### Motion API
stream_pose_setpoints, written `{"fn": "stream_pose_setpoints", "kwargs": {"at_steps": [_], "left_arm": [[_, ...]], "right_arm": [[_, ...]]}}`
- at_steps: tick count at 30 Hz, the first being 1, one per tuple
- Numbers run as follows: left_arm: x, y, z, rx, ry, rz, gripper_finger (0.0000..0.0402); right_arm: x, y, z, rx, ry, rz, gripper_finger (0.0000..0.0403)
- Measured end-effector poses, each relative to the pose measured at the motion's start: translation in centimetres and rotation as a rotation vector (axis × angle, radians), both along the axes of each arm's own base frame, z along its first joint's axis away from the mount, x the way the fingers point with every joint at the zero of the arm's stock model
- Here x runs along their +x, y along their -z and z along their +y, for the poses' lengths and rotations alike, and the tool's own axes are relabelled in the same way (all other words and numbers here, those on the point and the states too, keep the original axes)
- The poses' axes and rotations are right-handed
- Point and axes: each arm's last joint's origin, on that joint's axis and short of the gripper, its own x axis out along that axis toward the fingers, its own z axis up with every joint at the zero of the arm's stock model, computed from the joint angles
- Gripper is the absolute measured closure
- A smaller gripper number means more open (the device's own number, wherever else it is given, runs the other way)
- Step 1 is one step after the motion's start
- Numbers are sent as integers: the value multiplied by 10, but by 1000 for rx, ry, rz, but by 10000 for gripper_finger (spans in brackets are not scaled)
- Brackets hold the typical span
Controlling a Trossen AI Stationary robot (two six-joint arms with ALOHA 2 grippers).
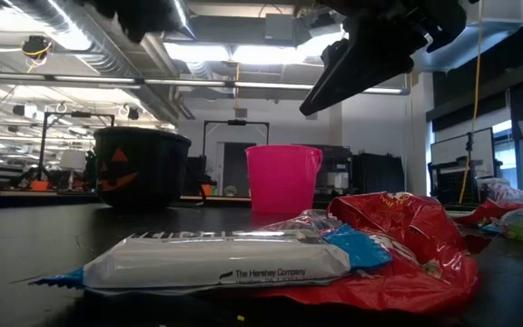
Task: Organize candy in baskets
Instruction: Put the white chocolate bar into the black bucket
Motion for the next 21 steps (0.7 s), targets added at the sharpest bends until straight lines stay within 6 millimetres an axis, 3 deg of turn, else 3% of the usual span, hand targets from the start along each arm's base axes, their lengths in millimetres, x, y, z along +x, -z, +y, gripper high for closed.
{"fn": "stream_pose_setpoints", "kwargs": {"at_steps": [10, 21], "left_arm": [[57, -15, -95, 133, 219, 83, 219], [124, 17, -199, 176, 445, 210, 219]], "right_arm": [[0, 0, -1, -10, 27, -7, 185], [0, 0, 0, -9, 29, -4, 185]]}}
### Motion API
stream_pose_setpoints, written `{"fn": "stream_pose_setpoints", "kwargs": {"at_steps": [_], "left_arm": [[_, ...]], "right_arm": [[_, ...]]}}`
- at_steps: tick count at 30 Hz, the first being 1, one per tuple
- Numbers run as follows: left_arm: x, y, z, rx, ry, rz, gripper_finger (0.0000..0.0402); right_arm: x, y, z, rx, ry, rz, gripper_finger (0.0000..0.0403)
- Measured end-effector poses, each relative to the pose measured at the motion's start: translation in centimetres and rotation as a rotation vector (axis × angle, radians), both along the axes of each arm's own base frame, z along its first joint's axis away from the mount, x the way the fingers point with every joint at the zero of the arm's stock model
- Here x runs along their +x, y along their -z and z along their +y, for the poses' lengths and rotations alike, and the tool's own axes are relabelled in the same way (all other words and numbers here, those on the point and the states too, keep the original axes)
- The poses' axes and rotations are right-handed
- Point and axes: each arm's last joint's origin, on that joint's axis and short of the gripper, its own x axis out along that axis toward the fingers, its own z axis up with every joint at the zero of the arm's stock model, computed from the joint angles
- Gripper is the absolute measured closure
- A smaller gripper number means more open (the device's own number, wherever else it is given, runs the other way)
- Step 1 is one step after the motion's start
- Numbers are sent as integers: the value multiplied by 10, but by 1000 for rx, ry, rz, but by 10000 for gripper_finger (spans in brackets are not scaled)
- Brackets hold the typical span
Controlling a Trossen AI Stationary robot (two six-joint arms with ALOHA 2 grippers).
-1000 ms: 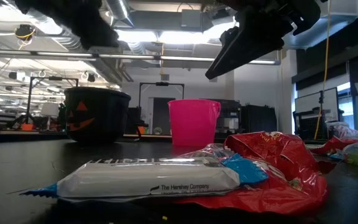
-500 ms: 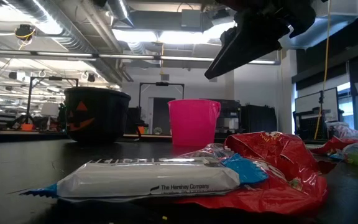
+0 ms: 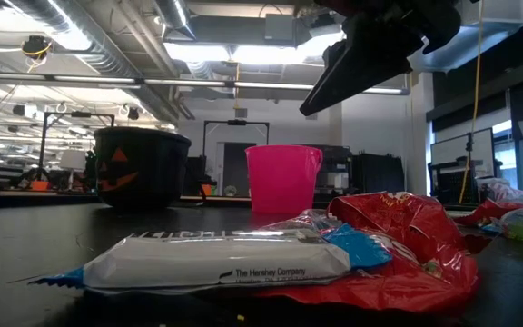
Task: Organize candy in baskets
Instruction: Put the white chocolate bar into the black bucket
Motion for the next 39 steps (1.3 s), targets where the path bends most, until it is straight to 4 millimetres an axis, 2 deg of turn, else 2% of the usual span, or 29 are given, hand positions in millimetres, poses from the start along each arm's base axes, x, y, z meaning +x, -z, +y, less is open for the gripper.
{"fn": "stream_pose_setpoints", "kwargs": {"at_steps": [5, 8, 12, 19, 27, 34, 39], "left_arm": [[29, 34, -40, 5, 102, 101, 219], [43, 51, -52, -28, 113, 155, 219], [55, 70, -58, -69, 63, 211, 219], [65, 107, -51, -81, -74, 339, 219], [77, 128, -35, -129, -189, 423, 219], [71, 154, -30, -52, -235, 558, 219], [71, 158, -31, -44, -232, 579, 219]], "right_arm": [[0, 0, 0, 0, 0, 0, 185], [0, 0, 0, 0, 0, 0, 185], [0, 0, 0, 0, 0, 1, 185], [0, 0, 0, 0, 0, 1, 185], [-1, 1, 0, -3, 0, 8, 185], [-1, 1, 0, -2, 0, 8, 185], [-1, 1, 0, -2, 0, 7, 185]]}}
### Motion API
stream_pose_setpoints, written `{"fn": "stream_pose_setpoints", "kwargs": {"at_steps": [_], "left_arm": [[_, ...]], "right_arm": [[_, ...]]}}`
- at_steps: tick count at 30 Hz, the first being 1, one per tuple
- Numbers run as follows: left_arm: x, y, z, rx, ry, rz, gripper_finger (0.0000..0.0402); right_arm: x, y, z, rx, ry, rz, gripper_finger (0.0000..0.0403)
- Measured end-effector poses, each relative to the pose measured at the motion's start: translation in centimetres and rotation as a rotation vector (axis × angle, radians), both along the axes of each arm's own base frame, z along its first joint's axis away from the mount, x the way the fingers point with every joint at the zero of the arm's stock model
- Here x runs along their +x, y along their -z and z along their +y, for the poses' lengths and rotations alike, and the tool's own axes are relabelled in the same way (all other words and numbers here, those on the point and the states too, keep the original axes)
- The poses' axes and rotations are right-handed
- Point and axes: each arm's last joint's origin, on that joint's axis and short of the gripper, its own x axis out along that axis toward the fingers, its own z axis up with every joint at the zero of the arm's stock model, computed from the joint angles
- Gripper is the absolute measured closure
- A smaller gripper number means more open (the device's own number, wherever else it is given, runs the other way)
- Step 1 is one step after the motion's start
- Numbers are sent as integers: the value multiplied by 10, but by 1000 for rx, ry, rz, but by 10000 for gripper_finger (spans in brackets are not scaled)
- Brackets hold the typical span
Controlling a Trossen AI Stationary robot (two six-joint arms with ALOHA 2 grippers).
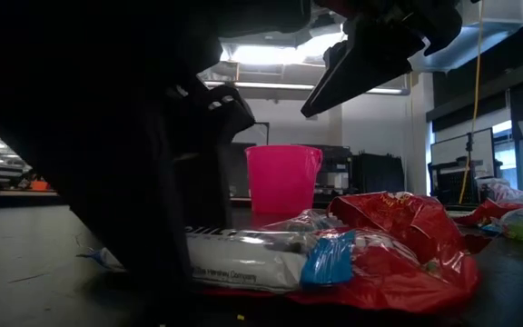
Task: Organize candy in baskets
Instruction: Put the white chocolate bar into the black bucket
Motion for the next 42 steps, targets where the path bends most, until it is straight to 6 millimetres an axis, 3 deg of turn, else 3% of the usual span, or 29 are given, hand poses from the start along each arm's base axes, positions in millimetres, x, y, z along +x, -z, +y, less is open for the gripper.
{"fn": "stream_pose_setpoints", "kwargs": {"at_steps": [6, 16, 24, 28, 34, 42], "left_arm": [[-1, -1, 2, 41, 16, -3, 231], [-1, 0, 5, 45, 41, 20, 326], [-3, -14, 12, 90, 18, -7, 335], [-8, -34, 18, 119, 2, -29, 346], [-21, -75, 26, 138, -26, -87, 394], [-52, -146, 37, 194, -85, -272, 398]], "right_arm": [[0, 0, 0, 0, 0, 0, 185], [0, 0, 0, 0, 0, 0, 185], [0, 0, 0, 0, 0, 0, 185], [0, 0, 0, 0, 0, -1, 185], [0, 0, 0, 0, 0, -1, 185], [0, 0, 0, -1, 0, 2, 185]]}}
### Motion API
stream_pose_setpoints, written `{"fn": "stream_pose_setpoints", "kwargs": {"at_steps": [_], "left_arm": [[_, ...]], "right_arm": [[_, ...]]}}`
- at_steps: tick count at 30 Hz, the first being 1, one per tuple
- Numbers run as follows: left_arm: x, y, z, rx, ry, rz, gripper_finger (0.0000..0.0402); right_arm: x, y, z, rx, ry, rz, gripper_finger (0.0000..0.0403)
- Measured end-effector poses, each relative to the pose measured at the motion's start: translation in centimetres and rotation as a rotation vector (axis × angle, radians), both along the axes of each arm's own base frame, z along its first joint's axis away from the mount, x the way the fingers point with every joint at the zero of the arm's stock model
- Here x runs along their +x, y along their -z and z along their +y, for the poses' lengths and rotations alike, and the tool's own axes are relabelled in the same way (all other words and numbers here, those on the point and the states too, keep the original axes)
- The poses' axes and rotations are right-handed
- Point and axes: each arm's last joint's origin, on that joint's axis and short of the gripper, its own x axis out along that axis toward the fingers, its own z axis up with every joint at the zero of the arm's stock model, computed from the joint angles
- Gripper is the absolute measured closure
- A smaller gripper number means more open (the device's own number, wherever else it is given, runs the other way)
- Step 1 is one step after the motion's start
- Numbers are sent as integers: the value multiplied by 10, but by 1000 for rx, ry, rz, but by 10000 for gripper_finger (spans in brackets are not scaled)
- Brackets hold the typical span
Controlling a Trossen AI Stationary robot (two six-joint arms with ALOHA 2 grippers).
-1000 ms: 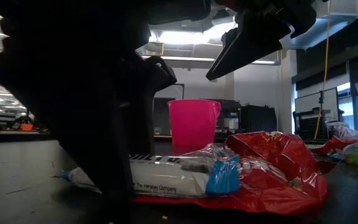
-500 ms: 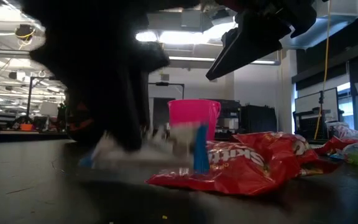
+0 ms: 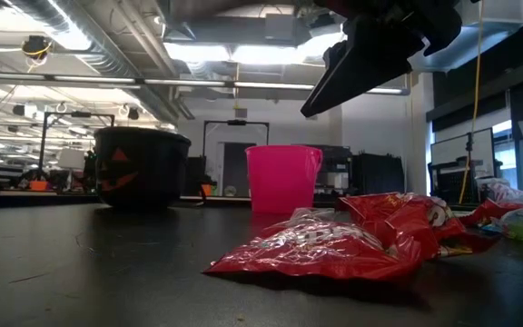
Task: Organize candy in baskets
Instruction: Put the white chocolate bar into the black bucket
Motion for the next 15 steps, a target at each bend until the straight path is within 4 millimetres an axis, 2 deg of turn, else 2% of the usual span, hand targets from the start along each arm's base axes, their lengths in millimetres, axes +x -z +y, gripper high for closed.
{"fn": "stream_pose_setpoints", "kwargs": {"at_steps": [5, 9, 15], "left_arm": [[-34, -44, 8, 72, -41, -119, 398], [-61, -74, 24, 146, -118, -211, 398], [-87, -103, 53, 209, -232, -306, 398]], "right_arm": [[0, 0, 0, -2, 0, 6, 185], [0, 0, 0, -2, 1, 3, 185], [0, 0, 0, -2, 1, 3, 185]]}}
